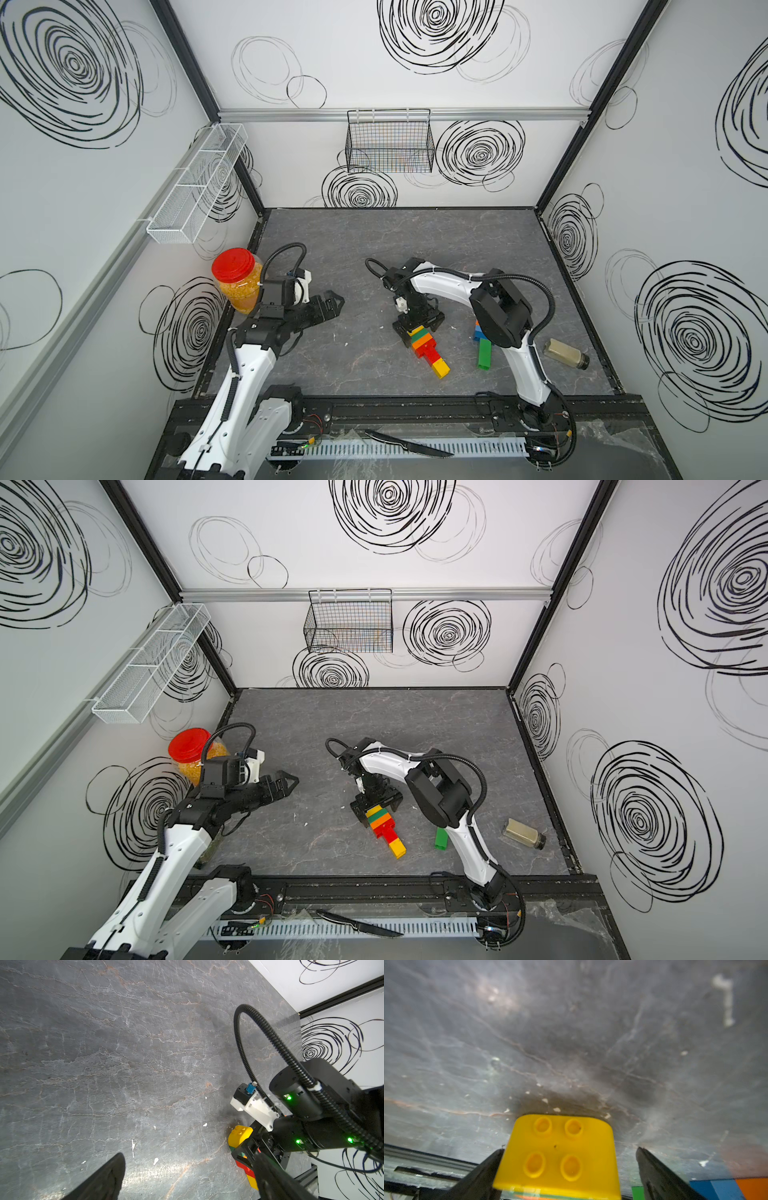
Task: Assemble an ice cream with lego
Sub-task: Adjust the lego brick at the center of the board.
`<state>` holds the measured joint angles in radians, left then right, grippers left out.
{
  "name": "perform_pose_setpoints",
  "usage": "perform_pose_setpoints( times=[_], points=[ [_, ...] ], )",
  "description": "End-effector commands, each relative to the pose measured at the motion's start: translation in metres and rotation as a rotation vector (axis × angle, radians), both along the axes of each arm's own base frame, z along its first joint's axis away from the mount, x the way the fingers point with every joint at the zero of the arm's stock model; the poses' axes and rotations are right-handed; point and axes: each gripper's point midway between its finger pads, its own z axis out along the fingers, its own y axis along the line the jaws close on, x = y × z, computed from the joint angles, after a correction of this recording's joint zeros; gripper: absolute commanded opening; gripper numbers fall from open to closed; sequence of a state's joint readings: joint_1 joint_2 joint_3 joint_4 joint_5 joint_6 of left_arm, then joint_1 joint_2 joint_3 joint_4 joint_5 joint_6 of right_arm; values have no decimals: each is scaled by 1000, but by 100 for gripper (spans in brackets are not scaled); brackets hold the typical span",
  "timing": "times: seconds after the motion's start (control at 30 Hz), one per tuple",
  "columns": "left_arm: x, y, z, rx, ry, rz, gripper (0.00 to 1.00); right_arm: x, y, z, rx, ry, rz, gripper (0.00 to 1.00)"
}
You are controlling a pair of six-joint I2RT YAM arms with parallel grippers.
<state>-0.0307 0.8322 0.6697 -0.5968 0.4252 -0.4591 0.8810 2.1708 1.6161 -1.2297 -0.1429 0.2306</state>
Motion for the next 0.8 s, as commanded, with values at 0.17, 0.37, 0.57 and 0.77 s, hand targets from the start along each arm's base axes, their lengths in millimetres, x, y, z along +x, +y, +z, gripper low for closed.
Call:
perform_pose_setpoints(
  times=[0.17, 0.37, 0.57, 0.77],
  points=[
    [6, 2, 6, 13, -36, -3, 99, 28, -18, 26, -5, -208, -82, 100],
    [9, 3, 6, 30, -39, 6, 99, 35, -31, 28, -12, -238, -111, 100],
    [20, 4, 13, 127, -73, 13, 99, 46, -23, 45, 79, -307, -128, 100],
    [38, 10, 28, 224, -144, 61, 99, 60, -9, 83, 252, -395, -148, 100]
  ],
)
